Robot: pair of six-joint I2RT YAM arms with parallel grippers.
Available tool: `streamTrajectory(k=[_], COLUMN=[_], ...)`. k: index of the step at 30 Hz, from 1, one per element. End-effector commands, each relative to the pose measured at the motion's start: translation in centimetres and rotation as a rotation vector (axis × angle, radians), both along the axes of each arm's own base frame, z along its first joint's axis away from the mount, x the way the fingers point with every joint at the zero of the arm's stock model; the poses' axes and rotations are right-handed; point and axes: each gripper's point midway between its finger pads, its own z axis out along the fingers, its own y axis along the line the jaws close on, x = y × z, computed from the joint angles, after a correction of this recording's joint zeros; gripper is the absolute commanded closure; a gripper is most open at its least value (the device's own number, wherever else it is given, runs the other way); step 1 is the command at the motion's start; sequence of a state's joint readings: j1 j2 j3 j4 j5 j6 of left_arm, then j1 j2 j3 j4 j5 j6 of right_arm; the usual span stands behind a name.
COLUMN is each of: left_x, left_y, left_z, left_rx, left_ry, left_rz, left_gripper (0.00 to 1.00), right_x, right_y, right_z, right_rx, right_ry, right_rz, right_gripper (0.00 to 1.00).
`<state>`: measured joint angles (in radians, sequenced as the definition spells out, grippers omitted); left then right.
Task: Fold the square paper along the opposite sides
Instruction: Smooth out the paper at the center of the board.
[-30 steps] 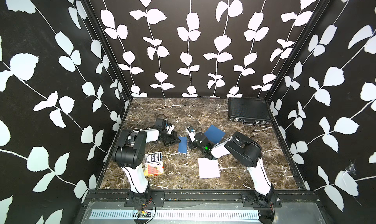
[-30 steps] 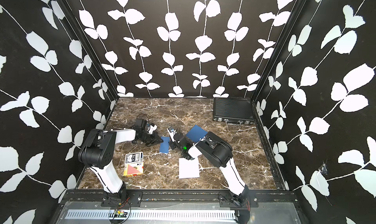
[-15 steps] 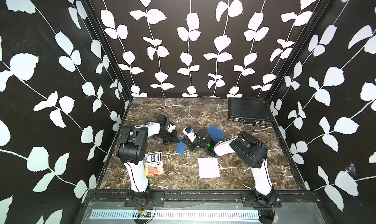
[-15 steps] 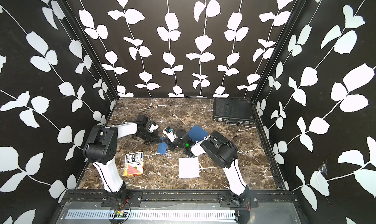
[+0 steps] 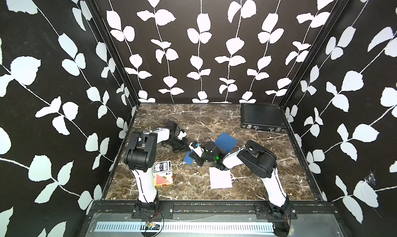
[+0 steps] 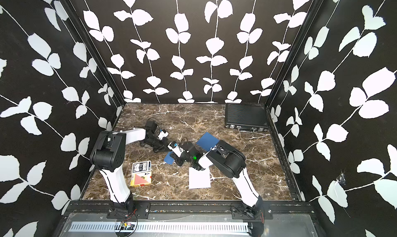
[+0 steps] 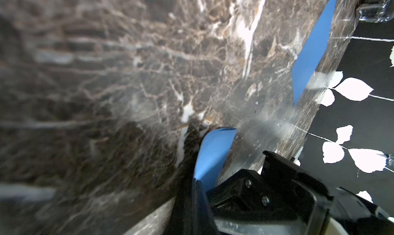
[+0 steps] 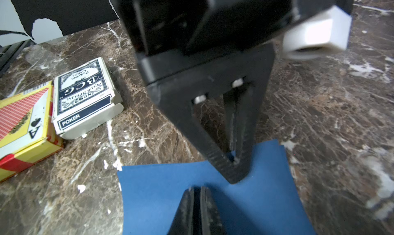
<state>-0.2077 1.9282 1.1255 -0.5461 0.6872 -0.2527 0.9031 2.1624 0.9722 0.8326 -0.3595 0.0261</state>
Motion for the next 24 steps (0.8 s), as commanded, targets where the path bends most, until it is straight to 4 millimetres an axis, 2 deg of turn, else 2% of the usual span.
streamTrajectory(k=[1,11,18,24], left_x=[-0.9,-0.5,-0.6,-0.5], left_y=[1.2,1.6,1.7,1.7], left_z=[-1.5,-1.4,-1.2,-1.2], left_rx=[0.077,0.085,0.088,0.089], left_ry=[0.045,0.049,0.041,0.040], left_rz=[-0.003,0.013,0.016,0.017], left_gripper=[1.00,1.00,1.00,1.00], right_x=[-2.6,-5.5,-7.2,-8.6], right_y=[-2.4,-3.7,-4.3,-4.4], right_z=[-4.5,-6.0,-5.7,-5.8], right_rx=[-0.138,-0.197,-0.205,-0.243], right_ry=[0.086,0.097,0.125,0.108], right_rz=[0.009,0.008,0.035,0.065], right_gripper=[0.89,0.90,0.95,0.96])
